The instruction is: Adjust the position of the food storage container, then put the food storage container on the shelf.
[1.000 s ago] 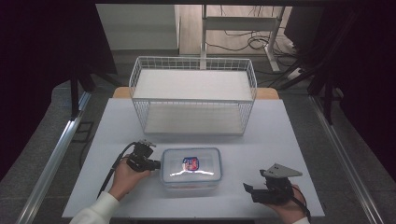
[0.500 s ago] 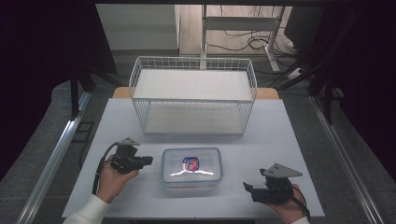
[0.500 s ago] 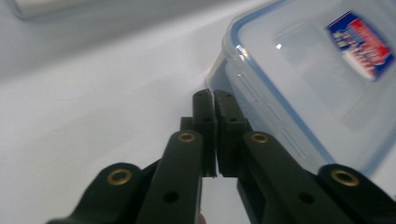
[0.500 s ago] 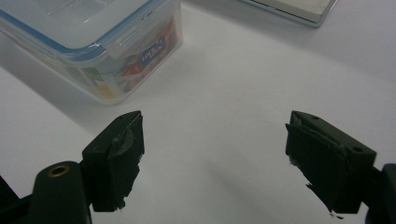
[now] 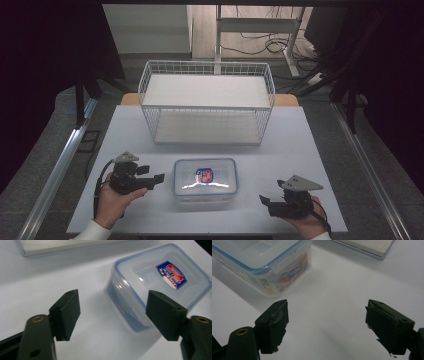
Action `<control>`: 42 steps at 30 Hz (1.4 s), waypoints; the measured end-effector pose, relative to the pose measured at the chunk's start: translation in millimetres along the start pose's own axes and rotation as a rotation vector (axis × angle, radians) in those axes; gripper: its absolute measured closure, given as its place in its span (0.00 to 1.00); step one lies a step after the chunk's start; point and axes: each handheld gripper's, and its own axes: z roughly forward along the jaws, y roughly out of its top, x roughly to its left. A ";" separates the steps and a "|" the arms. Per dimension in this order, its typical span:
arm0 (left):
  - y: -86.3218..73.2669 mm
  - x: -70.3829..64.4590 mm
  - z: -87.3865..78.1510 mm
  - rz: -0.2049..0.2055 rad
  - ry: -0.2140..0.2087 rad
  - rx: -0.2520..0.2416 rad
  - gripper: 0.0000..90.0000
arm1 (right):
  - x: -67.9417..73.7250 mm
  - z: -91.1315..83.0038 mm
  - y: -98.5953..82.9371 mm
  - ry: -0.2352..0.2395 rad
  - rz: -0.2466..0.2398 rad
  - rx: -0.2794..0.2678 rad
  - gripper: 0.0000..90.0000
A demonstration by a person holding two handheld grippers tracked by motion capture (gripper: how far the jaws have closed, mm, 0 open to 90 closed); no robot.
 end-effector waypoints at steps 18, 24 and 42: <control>-0.8 2.2 9.9 -0.110 -0.141 0.000 0.14 | -0.3 14.5 16.7 0.178 0.097 -0.036 0.20; -0.7 3.3 17.9 -0.146 -0.187 0.009 0.14 | 2.0 27.1 23.6 0.221 0.107 -0.030 0.19; 0.1 10.0 66.2 -0.190 -0.333 0.109 0.13 | -6.4 64.0 46.8 0.335 0.250 -0.010 0.18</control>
